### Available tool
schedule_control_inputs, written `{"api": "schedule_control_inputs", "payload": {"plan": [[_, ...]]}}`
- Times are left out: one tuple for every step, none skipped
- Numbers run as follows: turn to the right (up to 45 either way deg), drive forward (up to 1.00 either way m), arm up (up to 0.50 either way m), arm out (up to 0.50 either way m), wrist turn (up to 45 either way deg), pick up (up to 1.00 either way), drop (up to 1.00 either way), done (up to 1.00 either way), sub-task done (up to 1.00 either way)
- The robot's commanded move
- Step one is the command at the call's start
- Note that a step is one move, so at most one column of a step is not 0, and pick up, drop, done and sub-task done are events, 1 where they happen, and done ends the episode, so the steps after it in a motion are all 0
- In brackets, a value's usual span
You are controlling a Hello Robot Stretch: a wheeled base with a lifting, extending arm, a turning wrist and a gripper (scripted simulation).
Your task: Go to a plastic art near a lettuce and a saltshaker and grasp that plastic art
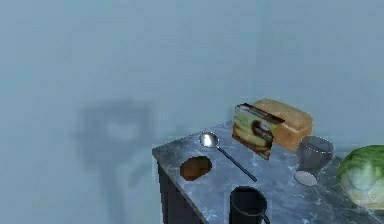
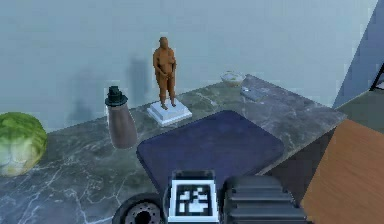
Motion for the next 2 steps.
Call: {"api": "schedule_control_inputs", "payload": {"plan": [[0.0, 0.00, 0.00, 0.42, 0.0, 0.00, 0.00, 0.00, 0.00], [0.0, 0.00, 0.00, 0.00, 45.0, 0.00, 0.00, 0.00, 0.00]]}}
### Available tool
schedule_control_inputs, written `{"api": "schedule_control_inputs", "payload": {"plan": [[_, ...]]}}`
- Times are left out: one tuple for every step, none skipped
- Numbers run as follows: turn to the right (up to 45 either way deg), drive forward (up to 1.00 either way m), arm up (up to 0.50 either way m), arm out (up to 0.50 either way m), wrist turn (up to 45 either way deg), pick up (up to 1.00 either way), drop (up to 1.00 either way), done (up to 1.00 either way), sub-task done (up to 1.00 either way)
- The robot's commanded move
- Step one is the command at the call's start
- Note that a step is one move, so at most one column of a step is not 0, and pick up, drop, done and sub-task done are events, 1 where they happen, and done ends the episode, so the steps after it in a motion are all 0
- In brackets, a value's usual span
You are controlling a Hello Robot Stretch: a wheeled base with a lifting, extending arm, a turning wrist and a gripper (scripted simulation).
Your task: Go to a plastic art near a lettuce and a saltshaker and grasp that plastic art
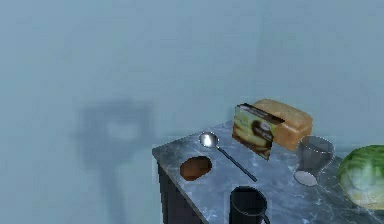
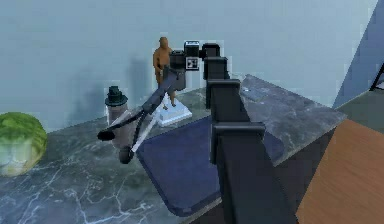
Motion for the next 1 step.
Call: {"api": "schedule_control_inputs", "payload": {"plan": [[0.0, 0.00, 0.00, 0.00, 45.0, 0.00, 0.00, 0.00, 0.00]]}}
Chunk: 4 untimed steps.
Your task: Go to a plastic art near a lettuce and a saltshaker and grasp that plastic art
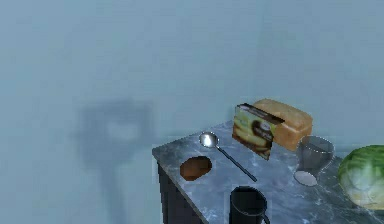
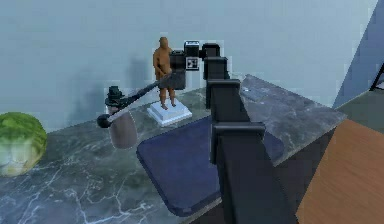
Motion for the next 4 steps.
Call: {"api": "schedule_control_inputs", "payload": {"plan": [[0.0, 0.00, 0.00, 0.00, 45.0, 0.00, 0.00, 0.00, 0.00], [0.0, 0.00, 0.00, 0.00, 15.0, 0.00, 0.00, 0.00, 0.00], [0.0, 0.00, -0.16, 0.00, 0.0, 0.00, 0.00, 0.00, 0.00], [0.0, 0.00, 0.00, 0.00, 0.0, 1.00, 0.00, 0.00, 0.00]]}}
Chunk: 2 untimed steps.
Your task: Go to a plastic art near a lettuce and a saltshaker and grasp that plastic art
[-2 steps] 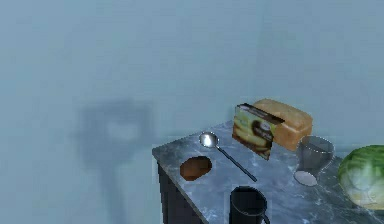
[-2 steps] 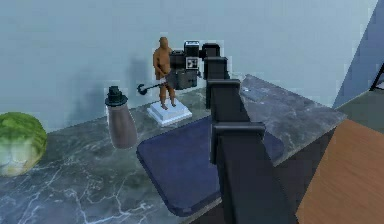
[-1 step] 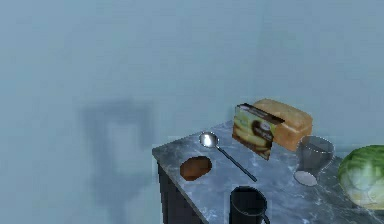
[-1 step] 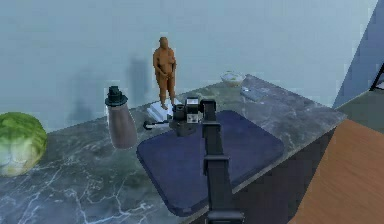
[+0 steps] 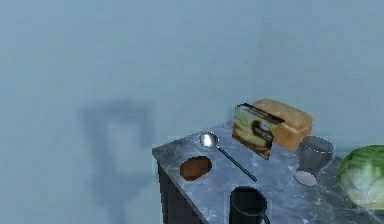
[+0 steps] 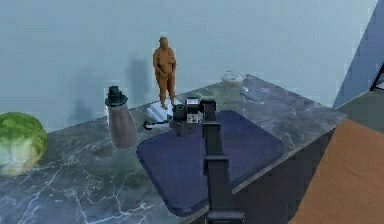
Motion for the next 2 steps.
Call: {"api": "schedule_control_inputs", "payload": {"plan": [[0.0, 0.00, 0.10, 0.00, 0.0, 0.00, 0.00, 0.00, 0.00], [0.0, 0.00, 0.00, 0.00, 0.0, 0.00, 0.00, 1.00, 0.00]]}}
